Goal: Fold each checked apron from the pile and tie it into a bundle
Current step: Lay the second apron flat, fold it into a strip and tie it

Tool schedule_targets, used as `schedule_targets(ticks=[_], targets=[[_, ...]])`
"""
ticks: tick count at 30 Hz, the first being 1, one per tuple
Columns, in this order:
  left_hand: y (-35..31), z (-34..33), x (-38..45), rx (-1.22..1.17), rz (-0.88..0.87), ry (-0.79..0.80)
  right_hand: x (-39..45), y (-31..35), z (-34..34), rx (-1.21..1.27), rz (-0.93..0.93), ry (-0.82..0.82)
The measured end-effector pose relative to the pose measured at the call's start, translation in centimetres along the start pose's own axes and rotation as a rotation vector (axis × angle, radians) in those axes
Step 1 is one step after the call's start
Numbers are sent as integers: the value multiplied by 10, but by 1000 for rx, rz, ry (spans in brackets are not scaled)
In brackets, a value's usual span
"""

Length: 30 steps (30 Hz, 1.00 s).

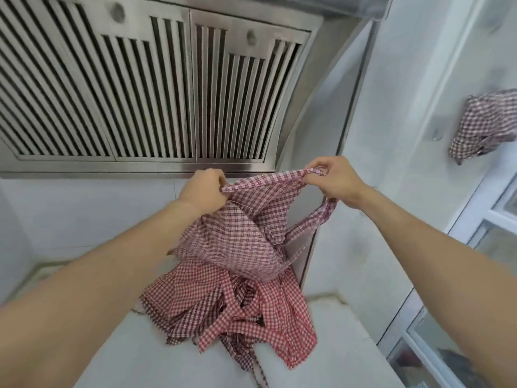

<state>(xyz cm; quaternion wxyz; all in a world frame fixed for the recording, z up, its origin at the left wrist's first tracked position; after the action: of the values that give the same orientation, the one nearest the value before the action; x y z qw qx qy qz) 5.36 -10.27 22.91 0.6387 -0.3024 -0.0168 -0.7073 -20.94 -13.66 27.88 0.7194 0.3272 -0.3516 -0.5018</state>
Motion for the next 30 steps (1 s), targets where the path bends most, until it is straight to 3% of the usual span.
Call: schedule_targets(ticks=[4, 9, 12, 14, 18, 24, 30], targets=[[29, 39, 7, 16, 98, -72, -1, 39, 37, -38, 28, 1], [46, 73, 2, -77, 159, -130, -1, 66, 83, -207, 129, -258], [37, 84, 6, -125, 82, -132, 5, 68, 107, -157, 138, -404], [21, 86, 10, -192, -28, -50, 13, 64, 123, -78, 88, -471], [-3, 99, 14, -265, -82, 20, 31, 40, 117, 171, -165, -269], [-2, 124, 18, -211, -96, 12, 24, 34, 103, 364, -286, -106], [16, 117, 7, -288, 11, 196, -9, 38, 84, 16, -291, 303]])
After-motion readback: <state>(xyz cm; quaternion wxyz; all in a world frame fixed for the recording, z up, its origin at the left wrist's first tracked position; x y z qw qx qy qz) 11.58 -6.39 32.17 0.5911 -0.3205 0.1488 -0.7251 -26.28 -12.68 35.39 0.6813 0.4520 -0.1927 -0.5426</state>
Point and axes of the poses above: each hand's wrist, its own x-axis towards the middle knuckle, its own z-axis out of the back of the hand, y = z × x, the point moved 10 cm from there along x, towards the middle knuckle, and after that the axes turned 10 degrees about -z, right-handed, at the moved point
